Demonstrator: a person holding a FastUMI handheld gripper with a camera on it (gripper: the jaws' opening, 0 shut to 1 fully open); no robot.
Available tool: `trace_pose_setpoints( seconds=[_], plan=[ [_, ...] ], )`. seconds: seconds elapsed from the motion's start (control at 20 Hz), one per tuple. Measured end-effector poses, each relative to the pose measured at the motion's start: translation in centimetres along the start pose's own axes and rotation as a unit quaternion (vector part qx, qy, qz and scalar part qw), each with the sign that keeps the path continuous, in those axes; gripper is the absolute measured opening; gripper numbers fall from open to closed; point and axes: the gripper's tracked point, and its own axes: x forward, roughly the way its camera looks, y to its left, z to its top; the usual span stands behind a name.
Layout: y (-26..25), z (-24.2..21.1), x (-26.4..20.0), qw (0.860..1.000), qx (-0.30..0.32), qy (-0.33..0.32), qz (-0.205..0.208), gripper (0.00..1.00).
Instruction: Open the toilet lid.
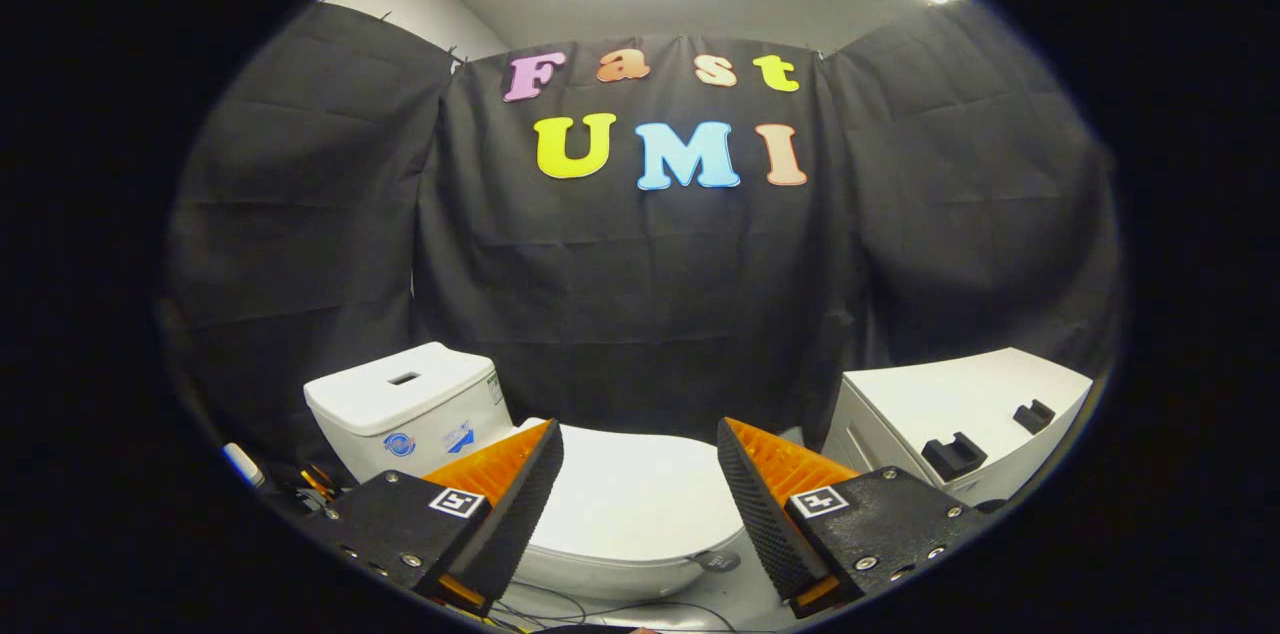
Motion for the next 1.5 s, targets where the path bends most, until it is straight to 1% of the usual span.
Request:
trace_pose_setpoints(
  seconds=[0.15, 0.3, 0.55, 0.7, 0.85, 1.0, 1.15, 1.3, 1.5],
  plan=[
    [-1.0, -2.3, 0.3, 0.999, 0.03, 0.027, -0.011, 0.95],
    [-1.8, -5.1, 1.2, 0.995, 0.073, 0.071, -0.013, 0.95],
    [-4.6, -8.4, 1.1, 0.982, 0.159, 0.098, -0.04, 0.96],
    [-7.0, -11.9, 1.5, 0.969, 0.194, 0.131, -0.075, 0.96],
    [-8.6, -15.0, 1.8, 0.952, 0.238, 0.158, -0.108, 0.96],
    [-9.4, -18.5, 1.6, 0.935, 0.262, 0.197, -0.139, 0.96],
    [-9.6, -20.4, 1.9, 0.915, 0.312, 0.207, -0.152, 0.96],
    [-9.5, -21.9, 2.4, 0.9, 0.344, 0.211, -0.165, 0.96],
    [-9.9, -24.0, 2.9, 0.86, 0.419, 0.212, -0.2, 0.95]
  ],
)
